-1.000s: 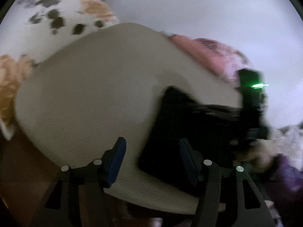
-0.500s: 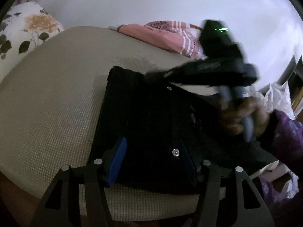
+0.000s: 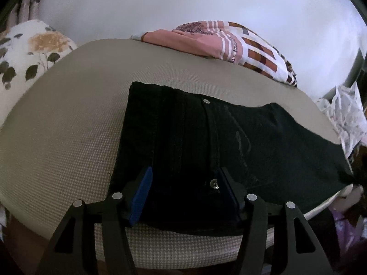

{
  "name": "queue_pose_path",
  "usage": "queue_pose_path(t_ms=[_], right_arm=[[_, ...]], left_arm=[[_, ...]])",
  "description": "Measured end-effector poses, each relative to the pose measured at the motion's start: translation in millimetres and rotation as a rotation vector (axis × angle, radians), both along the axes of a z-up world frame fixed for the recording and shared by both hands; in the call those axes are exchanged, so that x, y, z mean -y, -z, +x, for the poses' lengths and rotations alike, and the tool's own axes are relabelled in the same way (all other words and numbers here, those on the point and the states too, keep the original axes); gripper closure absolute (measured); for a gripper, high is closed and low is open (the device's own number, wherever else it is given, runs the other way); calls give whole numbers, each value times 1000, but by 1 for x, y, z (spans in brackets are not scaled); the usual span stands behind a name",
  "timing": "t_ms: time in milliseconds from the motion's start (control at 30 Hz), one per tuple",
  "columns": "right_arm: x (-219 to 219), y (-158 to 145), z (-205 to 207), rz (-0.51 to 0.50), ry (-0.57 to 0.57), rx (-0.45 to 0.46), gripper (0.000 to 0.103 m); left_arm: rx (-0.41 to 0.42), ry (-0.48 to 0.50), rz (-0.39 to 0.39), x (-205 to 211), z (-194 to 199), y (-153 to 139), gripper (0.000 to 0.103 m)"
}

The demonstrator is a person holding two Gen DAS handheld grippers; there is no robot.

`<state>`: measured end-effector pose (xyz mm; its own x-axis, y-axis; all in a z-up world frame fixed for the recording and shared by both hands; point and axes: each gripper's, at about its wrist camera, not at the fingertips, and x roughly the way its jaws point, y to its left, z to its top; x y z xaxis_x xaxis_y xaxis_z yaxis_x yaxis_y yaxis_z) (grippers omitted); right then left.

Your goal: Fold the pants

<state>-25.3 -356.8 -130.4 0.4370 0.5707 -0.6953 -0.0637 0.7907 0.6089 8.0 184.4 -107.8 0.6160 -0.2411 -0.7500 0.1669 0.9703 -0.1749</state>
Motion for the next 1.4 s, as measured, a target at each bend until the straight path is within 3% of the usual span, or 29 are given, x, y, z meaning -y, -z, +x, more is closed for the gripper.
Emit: queue_pose_path(t_ms=[67,133,200,267,533,733,967,1200,1267,1367,1400], right_arm=[[57,12,-49,88,172,8,93],[115,14,-98,141,419,51,83],[153,18,-137,201,579,98,83],[168,21,-158,273,642,134,83],[186,45,-172,482,721,245,82],[198,67,-169,556,758,249,81],[183,61,-153,456,693,202,91],[190,59,-160,431,747,216,99],[194,66,-166,449,773,206,95],[202,81,-178,572,826,203,90],[202,85,-180,595,837,196,81]], left_arm=[[4,3,35,5,0,1,41],[6,6,70,12,2,1,38],[14,15,100,18,1,2,33],[23,19,135,24,0,4,29],[31,-9,152,31,1,6,25],[15,-52,137,31,6,6,25],[14,-53,161,39,7,8,18],[14,-66,157,43,10,8,14],[17,-66,155,43,10,8,13],[20,-65,165,45,10,9,13],[20,-65,165,45,10,10,12]])
